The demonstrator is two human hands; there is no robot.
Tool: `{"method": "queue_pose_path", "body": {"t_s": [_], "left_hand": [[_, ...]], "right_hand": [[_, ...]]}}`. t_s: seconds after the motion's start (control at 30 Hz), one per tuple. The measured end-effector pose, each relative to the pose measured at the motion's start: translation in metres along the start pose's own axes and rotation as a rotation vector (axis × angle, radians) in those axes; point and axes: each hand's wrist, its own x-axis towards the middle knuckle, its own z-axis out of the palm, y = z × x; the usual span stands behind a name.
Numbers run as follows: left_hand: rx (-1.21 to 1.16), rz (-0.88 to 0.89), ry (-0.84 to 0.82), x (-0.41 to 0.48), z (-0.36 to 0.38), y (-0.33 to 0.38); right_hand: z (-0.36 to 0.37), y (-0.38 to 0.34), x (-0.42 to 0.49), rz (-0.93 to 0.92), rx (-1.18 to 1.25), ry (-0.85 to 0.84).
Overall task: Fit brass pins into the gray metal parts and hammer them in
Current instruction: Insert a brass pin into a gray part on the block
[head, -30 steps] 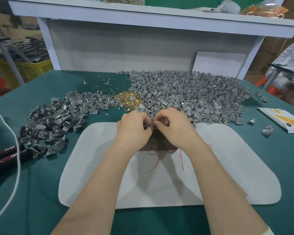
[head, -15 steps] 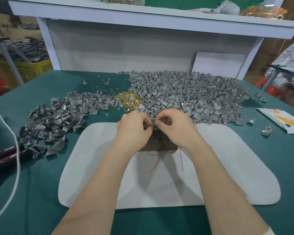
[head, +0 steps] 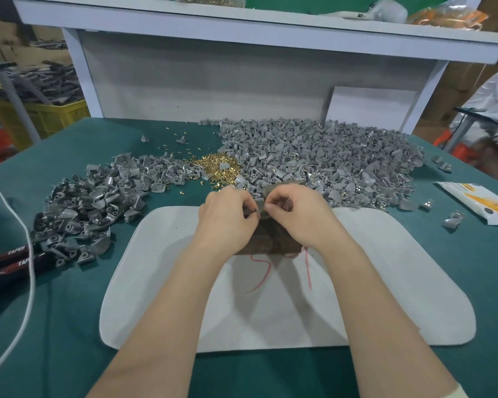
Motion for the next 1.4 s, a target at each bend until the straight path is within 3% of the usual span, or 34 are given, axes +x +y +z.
{"method": "queue_pose_path", "body": {"t_s": [0.57,1.17,1.4], "left_hand": [[0.065,0.052,-0.008,0.001,-0.002,0.002],[-0.005,0.029,0.013,-0.002,-0.001,0.002],[0.011,0.024,0.009,-0.002,-0.003,0.003]], "right_hand": [[0.002,-0.018,0.005,-0.122,-0.368,-0.035],[0.005,-0.005,0.001,-0.008,-0.113,0.043],[-0.002,-0.001,0.002,0.049,0.0,-0.019]]}}
